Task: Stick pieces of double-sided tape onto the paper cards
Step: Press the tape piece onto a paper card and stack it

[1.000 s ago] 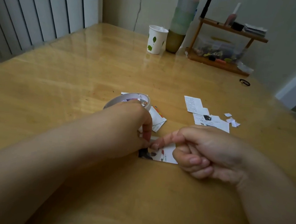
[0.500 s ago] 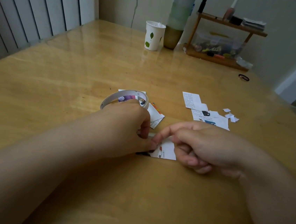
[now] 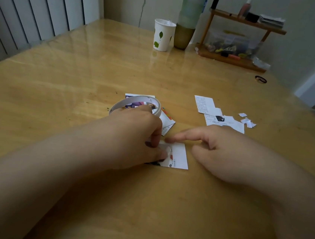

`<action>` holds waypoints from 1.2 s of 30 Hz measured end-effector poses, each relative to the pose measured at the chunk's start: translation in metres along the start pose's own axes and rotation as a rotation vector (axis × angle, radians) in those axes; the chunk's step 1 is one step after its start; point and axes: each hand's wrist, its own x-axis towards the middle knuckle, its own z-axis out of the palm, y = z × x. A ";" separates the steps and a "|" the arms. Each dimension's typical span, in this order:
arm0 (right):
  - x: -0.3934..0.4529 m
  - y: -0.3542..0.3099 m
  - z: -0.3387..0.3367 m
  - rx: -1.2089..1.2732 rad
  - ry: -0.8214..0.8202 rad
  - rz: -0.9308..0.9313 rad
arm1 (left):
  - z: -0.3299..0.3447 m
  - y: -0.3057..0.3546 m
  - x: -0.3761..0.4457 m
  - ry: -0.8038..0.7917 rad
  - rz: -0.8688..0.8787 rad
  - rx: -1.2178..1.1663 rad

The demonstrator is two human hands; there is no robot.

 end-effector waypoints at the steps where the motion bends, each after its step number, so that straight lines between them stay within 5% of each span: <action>1: 0.000 0.001 -0.001 -0.021 0.028 -0.003 | 0.000 -0.001 0.000 0.007 0.001 -0.003; 8: -0.005 -0.002 -0.007 0.126 0.085 -0.158 | 0.002 -0.003 0.002 0.010 0.007 -0.001; 21: -0.001 0.004 -0.006 0.081 -0.033 -0.037 | -0.008 -0.012 0.001 -0.101 0.023 -0.034; 28: -0.001 0.044 -0.039 0.229 0.531 0.309 | -0.005 -0.011 0.001 -0.049 0.060 -0.009; 32: 0.002 0.058 -0.041 0.074 0.371 0.619 | -0.002 -0.010 0.002 -0.026 0.064 -0.005; 36: 0.008 0.054 -0.031 -0.035 0.230 0.602 | 0.001 -0.010 0.004 -0.013 0.079 0.028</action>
